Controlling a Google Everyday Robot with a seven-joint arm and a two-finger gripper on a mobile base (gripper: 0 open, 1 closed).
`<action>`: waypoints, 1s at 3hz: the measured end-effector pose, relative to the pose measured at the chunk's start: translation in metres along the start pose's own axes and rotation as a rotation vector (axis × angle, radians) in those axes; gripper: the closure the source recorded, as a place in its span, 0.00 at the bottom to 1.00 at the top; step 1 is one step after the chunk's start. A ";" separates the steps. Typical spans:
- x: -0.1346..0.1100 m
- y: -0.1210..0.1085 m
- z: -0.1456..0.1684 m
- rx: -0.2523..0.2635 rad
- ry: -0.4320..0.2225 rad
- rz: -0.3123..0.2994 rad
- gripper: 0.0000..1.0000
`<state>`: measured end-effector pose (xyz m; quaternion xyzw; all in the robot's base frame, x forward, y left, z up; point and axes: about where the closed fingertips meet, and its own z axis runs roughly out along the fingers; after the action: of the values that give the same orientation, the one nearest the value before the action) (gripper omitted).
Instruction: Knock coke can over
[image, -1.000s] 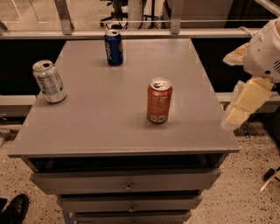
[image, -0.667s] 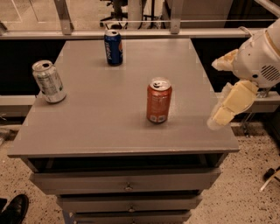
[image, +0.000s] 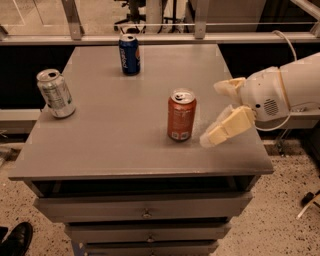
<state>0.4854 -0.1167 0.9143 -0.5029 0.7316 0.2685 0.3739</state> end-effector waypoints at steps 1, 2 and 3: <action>-0.011 -0.004 0.017 -0.005 -0.110 0.004 0.00; -0.016 -0.004 0.036 -0.008 -0.164 -0.007 0.00; -0.010 -0.007 0.057 0.001 -0.177 -0.002 0.02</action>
Offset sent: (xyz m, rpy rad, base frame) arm 0.0258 0.0516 -0.0195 0.2126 -0.0903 0.0078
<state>0.5104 -0.0696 0.8897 -0.4779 0.6952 0.3113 0.4375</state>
